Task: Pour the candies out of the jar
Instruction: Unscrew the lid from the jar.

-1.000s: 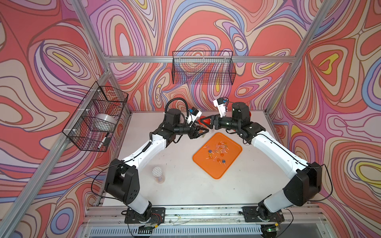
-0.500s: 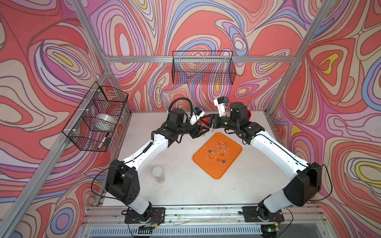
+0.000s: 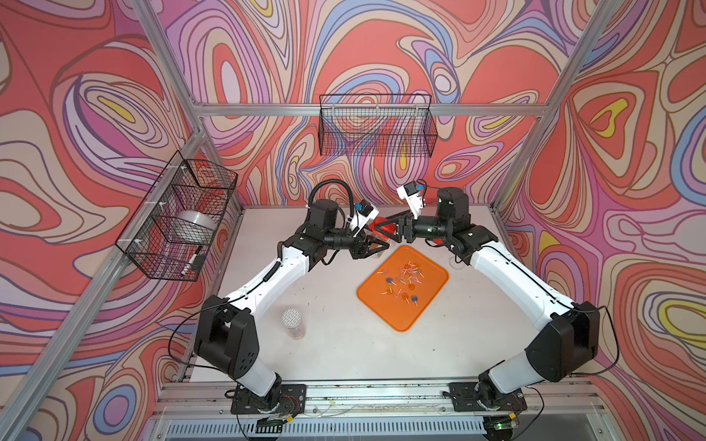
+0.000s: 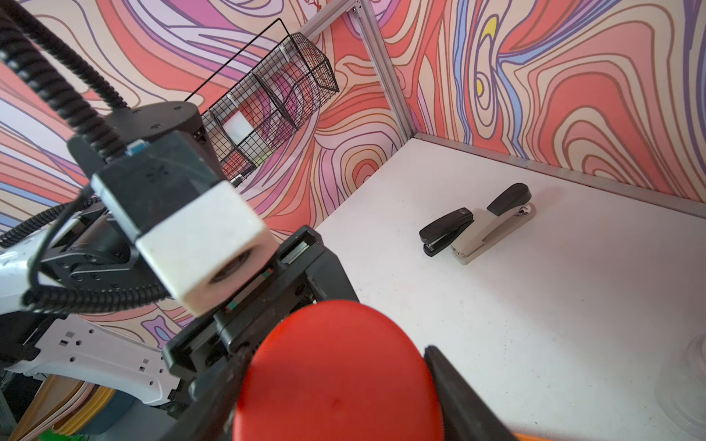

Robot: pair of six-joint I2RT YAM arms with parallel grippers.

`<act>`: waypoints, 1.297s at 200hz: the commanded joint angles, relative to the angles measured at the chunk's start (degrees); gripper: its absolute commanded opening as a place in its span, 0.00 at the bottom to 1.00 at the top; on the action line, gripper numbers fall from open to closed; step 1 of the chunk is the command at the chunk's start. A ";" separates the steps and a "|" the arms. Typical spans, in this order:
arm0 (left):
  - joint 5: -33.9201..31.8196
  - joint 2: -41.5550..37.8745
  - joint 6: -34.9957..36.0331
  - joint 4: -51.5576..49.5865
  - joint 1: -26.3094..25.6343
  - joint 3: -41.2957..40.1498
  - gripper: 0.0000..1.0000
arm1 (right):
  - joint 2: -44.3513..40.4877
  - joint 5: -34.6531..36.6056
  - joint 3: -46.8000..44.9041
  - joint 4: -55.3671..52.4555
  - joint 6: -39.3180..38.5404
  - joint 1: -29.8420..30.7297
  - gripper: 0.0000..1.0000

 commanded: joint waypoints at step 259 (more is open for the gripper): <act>-2.60 0.03 3.36 -3.82 -1.40 4.30 0.00 | -0.84 9.84 0.28 1.84 5.71 4.05 0.41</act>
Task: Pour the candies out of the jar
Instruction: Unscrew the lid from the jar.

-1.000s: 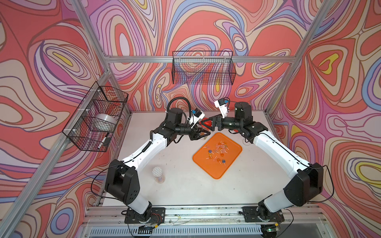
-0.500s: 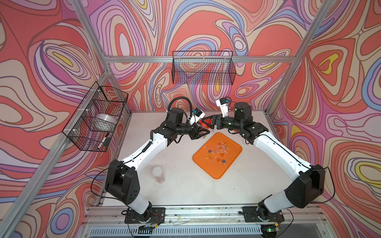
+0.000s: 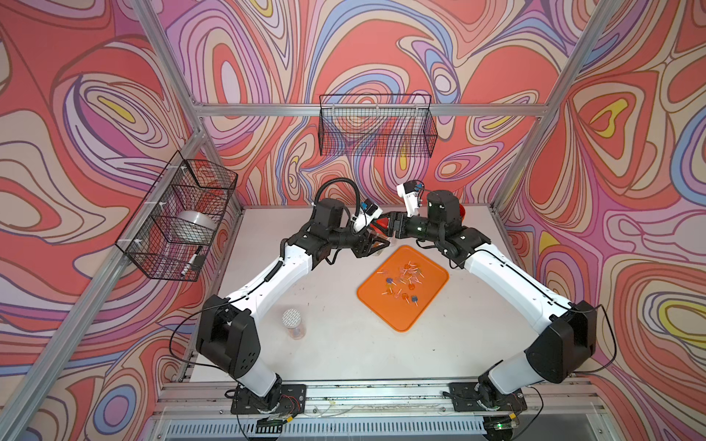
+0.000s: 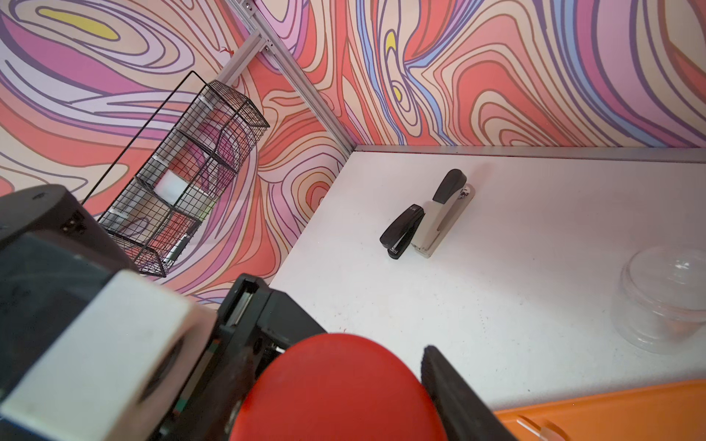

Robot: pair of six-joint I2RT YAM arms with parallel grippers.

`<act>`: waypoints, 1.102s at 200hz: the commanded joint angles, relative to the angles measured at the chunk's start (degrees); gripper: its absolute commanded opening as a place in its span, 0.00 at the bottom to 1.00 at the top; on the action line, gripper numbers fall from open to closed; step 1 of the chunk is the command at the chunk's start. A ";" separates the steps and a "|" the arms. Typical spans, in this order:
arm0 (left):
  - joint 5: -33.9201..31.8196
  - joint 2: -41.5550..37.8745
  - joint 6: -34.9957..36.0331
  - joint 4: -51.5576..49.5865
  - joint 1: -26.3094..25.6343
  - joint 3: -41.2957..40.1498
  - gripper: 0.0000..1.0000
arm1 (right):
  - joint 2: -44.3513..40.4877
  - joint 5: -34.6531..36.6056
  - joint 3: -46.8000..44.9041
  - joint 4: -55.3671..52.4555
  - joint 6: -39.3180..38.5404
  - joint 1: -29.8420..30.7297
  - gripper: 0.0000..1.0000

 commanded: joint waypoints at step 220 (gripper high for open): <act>-0.11 -1.33 3.52 -1.48 0.01 1.22 0.00 | -0.43 2.52 3.90 -3.59 -2.53 -3.37 0.83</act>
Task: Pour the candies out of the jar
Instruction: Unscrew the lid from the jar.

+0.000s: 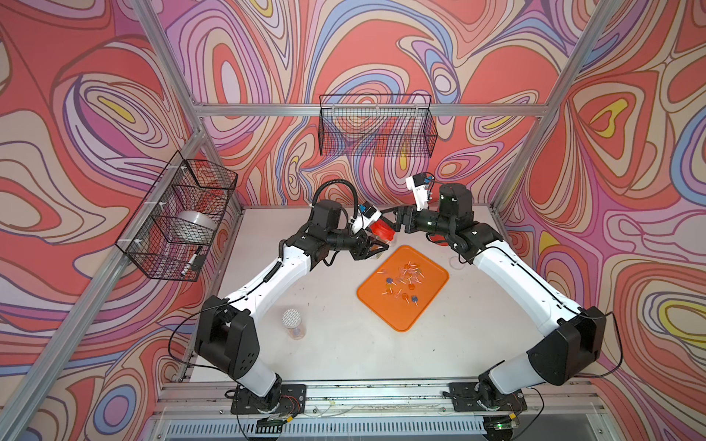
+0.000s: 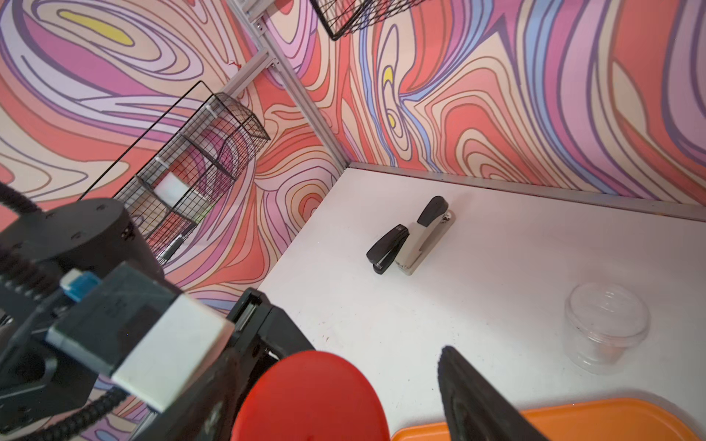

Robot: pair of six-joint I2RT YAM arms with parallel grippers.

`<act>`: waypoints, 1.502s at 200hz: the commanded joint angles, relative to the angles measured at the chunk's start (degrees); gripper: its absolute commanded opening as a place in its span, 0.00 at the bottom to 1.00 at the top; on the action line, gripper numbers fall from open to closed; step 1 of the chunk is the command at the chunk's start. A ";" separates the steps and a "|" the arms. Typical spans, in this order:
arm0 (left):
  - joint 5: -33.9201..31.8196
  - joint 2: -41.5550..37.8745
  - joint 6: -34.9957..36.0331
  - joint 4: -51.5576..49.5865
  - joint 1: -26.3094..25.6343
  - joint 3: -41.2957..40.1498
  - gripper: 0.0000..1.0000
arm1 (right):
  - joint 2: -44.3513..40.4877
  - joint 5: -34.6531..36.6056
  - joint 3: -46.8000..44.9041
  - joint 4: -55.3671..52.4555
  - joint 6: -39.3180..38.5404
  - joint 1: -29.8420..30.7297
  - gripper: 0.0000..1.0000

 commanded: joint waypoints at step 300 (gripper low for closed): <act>10.94 -1.50 6.61 -5.99 -1.40 4.98 0.00 | 0.48 -24.21 -2.80 -1.37 -13.20 2.51 0.39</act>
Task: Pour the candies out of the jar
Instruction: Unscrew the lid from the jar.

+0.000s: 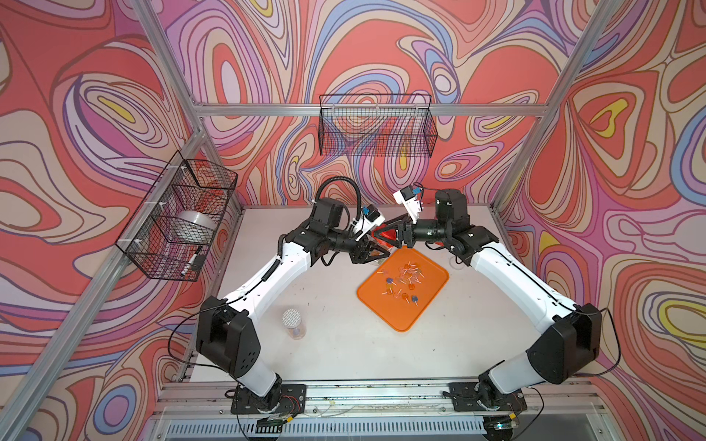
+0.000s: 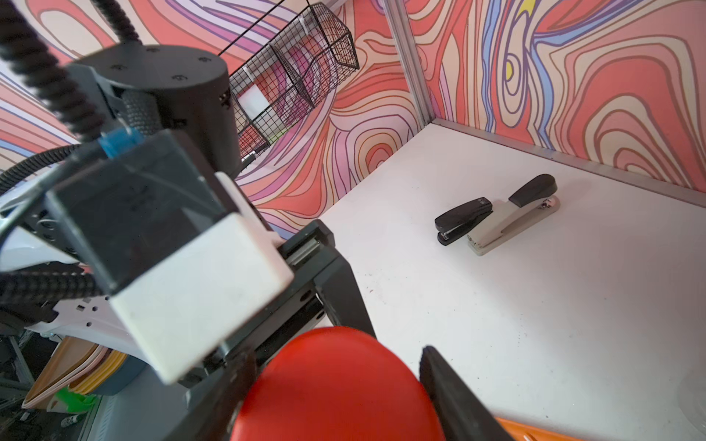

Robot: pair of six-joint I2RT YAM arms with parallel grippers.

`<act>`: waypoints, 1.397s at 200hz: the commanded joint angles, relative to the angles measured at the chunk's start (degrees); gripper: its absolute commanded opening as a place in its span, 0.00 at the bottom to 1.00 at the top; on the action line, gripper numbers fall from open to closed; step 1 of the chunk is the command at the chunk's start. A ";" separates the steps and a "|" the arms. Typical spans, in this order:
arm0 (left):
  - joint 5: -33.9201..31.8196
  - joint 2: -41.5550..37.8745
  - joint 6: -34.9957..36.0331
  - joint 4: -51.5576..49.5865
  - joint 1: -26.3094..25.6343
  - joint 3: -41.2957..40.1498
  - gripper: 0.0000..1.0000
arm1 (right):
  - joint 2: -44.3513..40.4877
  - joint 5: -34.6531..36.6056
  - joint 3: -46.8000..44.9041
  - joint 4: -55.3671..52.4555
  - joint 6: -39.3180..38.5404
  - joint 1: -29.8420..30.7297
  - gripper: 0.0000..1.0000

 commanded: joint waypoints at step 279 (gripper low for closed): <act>7.89 -4.46 -1.45 10.85 1.41 -4.40 0.00 | -2.77 -8.63 0.59 1.69 -1.00 1.37 0.34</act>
